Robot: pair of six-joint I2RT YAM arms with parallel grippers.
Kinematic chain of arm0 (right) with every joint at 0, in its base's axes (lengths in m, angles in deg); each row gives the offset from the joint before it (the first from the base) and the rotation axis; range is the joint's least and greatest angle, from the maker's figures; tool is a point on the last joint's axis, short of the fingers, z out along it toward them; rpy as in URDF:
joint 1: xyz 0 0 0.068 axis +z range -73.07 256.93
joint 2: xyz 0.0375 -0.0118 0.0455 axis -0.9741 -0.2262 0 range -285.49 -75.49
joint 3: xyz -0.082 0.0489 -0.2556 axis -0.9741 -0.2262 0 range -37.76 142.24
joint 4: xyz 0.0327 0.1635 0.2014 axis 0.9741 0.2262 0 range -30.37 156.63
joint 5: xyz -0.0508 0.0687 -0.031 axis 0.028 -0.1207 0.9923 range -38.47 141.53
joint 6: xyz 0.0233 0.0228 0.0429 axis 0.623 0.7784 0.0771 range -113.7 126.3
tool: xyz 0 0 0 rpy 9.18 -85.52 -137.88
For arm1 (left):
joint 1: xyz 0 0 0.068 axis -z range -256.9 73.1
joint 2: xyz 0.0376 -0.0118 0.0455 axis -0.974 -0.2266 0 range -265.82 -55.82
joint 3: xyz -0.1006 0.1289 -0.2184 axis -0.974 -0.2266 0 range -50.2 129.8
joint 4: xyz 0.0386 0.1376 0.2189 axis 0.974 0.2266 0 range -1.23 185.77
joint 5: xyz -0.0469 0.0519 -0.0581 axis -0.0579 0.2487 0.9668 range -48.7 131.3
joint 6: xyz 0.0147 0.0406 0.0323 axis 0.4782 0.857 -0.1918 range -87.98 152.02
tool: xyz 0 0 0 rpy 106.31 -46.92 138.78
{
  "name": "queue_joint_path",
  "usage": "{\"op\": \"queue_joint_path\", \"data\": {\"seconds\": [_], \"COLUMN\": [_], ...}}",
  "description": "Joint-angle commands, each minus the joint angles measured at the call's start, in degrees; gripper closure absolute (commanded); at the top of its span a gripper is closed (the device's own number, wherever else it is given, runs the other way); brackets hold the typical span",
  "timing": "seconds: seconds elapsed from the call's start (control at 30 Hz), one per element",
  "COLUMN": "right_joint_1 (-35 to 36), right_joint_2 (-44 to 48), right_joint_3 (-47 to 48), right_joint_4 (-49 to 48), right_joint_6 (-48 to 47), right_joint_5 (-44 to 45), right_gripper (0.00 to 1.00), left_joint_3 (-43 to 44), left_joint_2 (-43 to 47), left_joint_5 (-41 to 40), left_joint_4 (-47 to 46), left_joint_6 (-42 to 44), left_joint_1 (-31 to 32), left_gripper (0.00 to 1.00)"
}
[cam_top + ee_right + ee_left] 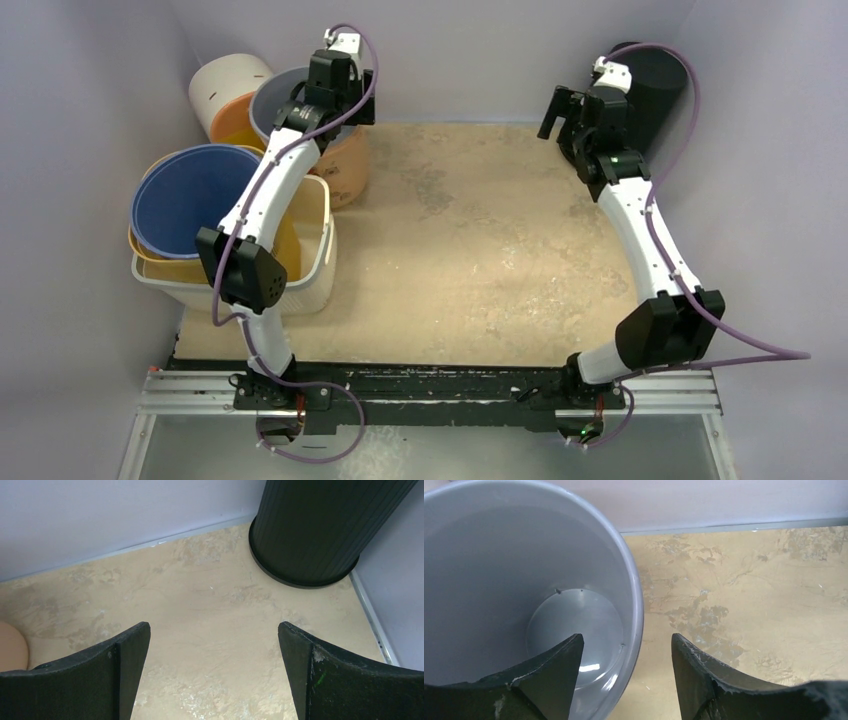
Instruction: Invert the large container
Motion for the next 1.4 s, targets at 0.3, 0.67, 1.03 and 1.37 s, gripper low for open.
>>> {"op": "queue_joint_path", "data": {"seconds": [0.3, 0.67, 1.03, 1.37], "right_joint_1": [-0.1, -0.1, -0.1, -0.1], "right_joint_2": [3.2, 3.8, 4.1, 3.8], "right_joint_3": [-0.7, -0.7, -2.1, -2.3], "right_joint_4": [-0.8, -0.1, -0.6, -1.7], "right_joint_6": [-0.2, -0.1, -0.1, -0.9], "right_joint_5": [-1.3, 0.0, 0.0, -3.5], "right_gripper": [0.0, 0.0, 0.0, 0.0], "left_joint_3": [3.6, 4.4, 10.3, 10.6], "left_joint_2": [-4.3, -6.4, -3.0, 1.9], "left_joint_5": [-3.9, -6.0, -4.2, 3.1], "left_joint_4": [0.1, 1.2, 1.9, -9.7], "left_joint_6": [0.6, -1.1, -4.0, -11.0], "left_joint_1": [0.1, 0.2, 1.6, 5.4], "left_gripper": [0.54, 1.0, 1.0, 1.0]}}
